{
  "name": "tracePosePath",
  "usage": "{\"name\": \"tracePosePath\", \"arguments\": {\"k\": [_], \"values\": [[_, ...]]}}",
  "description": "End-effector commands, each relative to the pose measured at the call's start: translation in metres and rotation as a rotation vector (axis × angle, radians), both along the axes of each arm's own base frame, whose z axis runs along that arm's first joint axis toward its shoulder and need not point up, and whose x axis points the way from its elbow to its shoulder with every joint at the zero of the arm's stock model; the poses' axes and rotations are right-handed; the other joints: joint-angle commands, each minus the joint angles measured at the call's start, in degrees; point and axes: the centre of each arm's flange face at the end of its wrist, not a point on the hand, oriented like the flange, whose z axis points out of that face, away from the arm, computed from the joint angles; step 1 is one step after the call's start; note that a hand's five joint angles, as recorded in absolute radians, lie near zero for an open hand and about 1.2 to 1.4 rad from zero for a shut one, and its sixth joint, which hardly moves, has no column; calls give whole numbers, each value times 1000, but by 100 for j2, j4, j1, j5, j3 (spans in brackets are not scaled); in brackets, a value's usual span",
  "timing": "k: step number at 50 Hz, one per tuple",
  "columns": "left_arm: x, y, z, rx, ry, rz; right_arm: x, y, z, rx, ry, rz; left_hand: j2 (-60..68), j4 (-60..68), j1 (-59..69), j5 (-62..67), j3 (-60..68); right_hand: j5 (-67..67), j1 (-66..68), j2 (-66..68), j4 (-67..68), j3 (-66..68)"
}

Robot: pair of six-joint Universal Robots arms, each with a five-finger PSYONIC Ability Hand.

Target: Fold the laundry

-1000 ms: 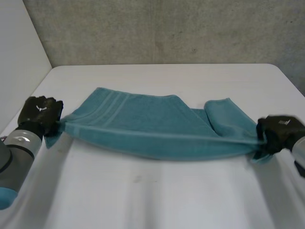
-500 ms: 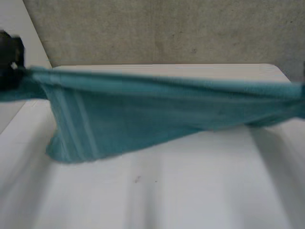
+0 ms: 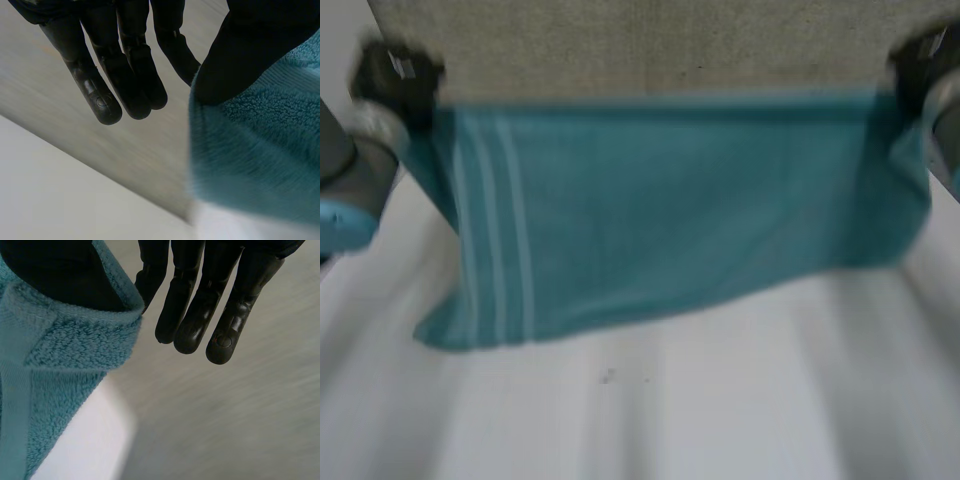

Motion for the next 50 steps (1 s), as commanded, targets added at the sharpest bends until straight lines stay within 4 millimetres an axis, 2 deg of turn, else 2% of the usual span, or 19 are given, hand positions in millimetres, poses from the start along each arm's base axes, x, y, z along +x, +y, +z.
{"name": "tracePosePath", "arguments": {"k": [1, 3, 6, 8, 9, 10, 13, 15, 16, 18, 19, 20, 21, 24, 27, 30, 36, 44, 50], "values": [[7, 17, 118, -487, 261, -2, 6, 31, 128, -571, -222, 48, 1117, 1150, 1716, 1404, 1155, 1409, 2546, 1223, 1160, 1191], [13, 22, 123, -524, 309, -2, 5, 40, 133, -596, -227, 58, 1117, 1150, 1716, 1404, 1155, 1409, 2546, 1223, 1160, 1191], [13, 20, 105, -464, 299, 3, 5, 47, 116, -525, -210, 66, 1117, 1150, 1716, 1404, 1155, 1409, 2546, 1223, 1160, 1191], [12, 19, 77, -378, 276, -1, 8, 44, 83, -414, -187, 85, 1117, 1150, 1716, 1404, 1155, 1409, 2546, 1223, 1160, 1191], [12, 19, 77, -377, 276, -2, 8, 44, 83, -413, -187, 85, 1117, 1150, 1716, 1404, 1155, 1409, 2546, 1223, 1160, 1191], [11, 19, 61, -333, 260, -8, 8, 41, 48, -299, -163, 104, 1117, 1150, 1716, 1404, 1155, 1409, 2546, 1223, 1160, 1191], [10, 19, 37, -266, 241, -14, 9, 42, 39, -273, -156, 115, 1117, 1150, 1716, 1404, 1155, 1409, 2546, 1223, 1160, 1191], [10, 21, 4, -173, 223, -11, 12, 44, 12, -189, -136, 149, 1117, 1150, 1716, 1404, 1155, 1409, 2546, 1223, 1160, 1191], [10, 21, 3, -173, 223, -11, 12, 44, 12, -189, -136, 150, 1117, 1150, 1716, 1404, 1155, 1409, 2546, 1223, 1160, 1191], [8, 26, -32, -71, 201, -7, 15, 47, -18, -98, -119, 186, 1117, 1150, 1716, 1404, 1155, 1409, 2546, 1223, 1160, 1191], [8, 26, -33, -70, 201, -7, 15, 47, -19, -97, -119, 186, 1117, 1150, 1716, 1404, 1155, 1409, 2546, 1223, 1160, 1191], [9, 29, -51, -16, 192, -4, 17, 47, -42, -30, -111, 196, 1117, 1150, 1716, 1404, 1155, 1409, 2546, 1223, 1160, 1191], [9, 29, -51, -16, 192, -3, 16, 47, -67, 40, -103, 199, 1117, 1150, 1716, 1404, 1155, 1409, 2546, 1223, 1160, 1191], [10, 42, -100, 127, 166, 5, 16, 49, -91, 111, -97, 201, 1117, 1150, 1716, 1404, 1155, 1409, 2546, 1223, 1160, 1191], [11, 49, -117, 180, 155, 8, 15, 63, -149, 293, -99, 197, 1117, 1150, 1716, 1404, 1155, 1409, 2546, 1223, 1160, 1191], [12, 57, -131, 219, 146, 12, 12, 70, -171, 370, -108, 188, 1117, 1150, 1716, 1404, 1155, 1409, 2546, 1223, 1160, 1191], [17, 65, -138, 235, 144, 22, -8, 77, -191, 471, -227, 136, 1117, 1150, 1716, 1404, 1155, 92, 1229, -95, -157, -126], [19, 72, -137, 240, 147, 23, -23, 81, -192, 558, -407, 85, 1117, 1150, 1716, 1404, 1155, -1440, -302, -1626, -1689, -1657], [19, 73, -138, 242, 148, 23, -33, 81, -195, 607, -442, 66, 1117, 1150, 1716, 1404, 1155, -1596, -459, -1782, -1845, -1814]]}}
